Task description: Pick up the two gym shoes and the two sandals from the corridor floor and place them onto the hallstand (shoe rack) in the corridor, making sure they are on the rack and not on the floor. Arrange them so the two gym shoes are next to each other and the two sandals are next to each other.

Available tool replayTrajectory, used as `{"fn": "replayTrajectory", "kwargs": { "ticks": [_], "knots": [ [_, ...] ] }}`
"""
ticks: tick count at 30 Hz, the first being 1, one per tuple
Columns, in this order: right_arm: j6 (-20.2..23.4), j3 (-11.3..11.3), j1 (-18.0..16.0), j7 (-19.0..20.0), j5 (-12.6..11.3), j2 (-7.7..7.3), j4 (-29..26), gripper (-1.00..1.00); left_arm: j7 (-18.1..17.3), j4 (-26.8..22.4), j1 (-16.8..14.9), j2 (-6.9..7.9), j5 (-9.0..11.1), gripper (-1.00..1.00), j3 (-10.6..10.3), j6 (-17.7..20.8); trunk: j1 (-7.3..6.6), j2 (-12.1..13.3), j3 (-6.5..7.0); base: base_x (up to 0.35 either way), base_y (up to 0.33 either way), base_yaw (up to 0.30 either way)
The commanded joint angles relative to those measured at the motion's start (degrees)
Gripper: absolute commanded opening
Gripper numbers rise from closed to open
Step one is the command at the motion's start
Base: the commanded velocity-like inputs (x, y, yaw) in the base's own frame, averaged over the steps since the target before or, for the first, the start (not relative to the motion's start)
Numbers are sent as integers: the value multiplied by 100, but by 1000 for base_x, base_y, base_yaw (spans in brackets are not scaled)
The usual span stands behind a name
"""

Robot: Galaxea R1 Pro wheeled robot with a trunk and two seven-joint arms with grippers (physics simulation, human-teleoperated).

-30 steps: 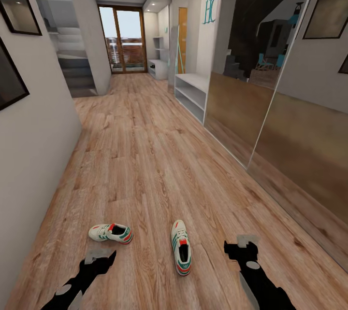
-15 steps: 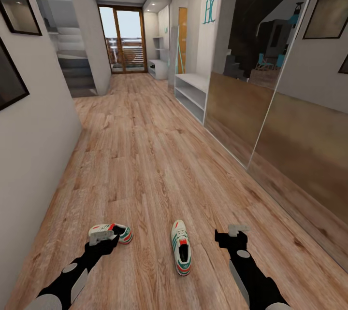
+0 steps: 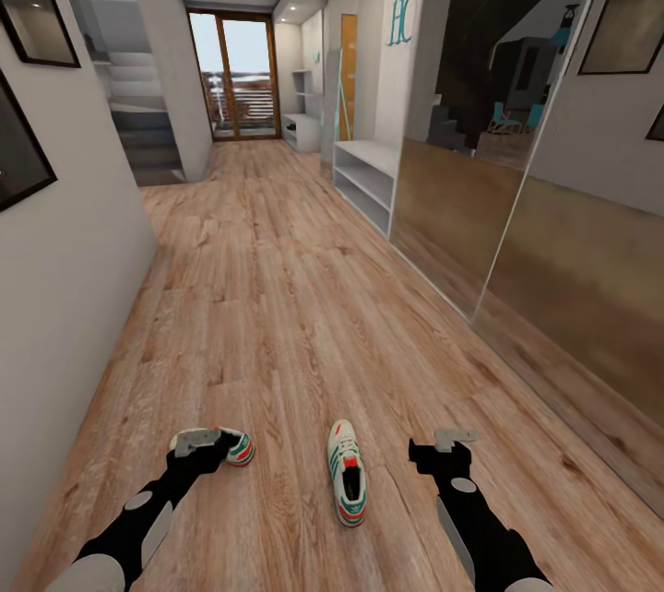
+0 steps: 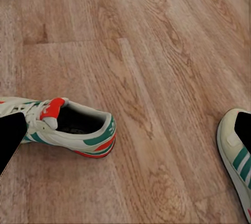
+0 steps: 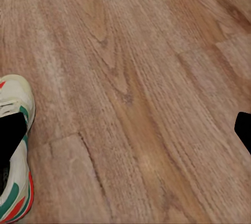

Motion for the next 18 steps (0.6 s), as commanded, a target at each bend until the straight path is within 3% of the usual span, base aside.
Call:
{"fn": "replayTrajectory", "kwargs": {
  "ticks": [1,8,18],
  "knots": [
    [43,0,-1,-20,36,-1,-9,100,-47,-23,-5,-13,-23,100,48,-12,-1,-2,-5,15,121,0],
    [39,0,-1,-19,41,-9,29,100,-40,-113,-7,-168,-29,100,-3,-9,-1,-2,-5,53,218,0],
    [26,4,-1,-26,47,-10,58,100,12,-136,-8,-253,-31,100,-357,-1,-1,-2,-5,85,287,0]
  ]
}}
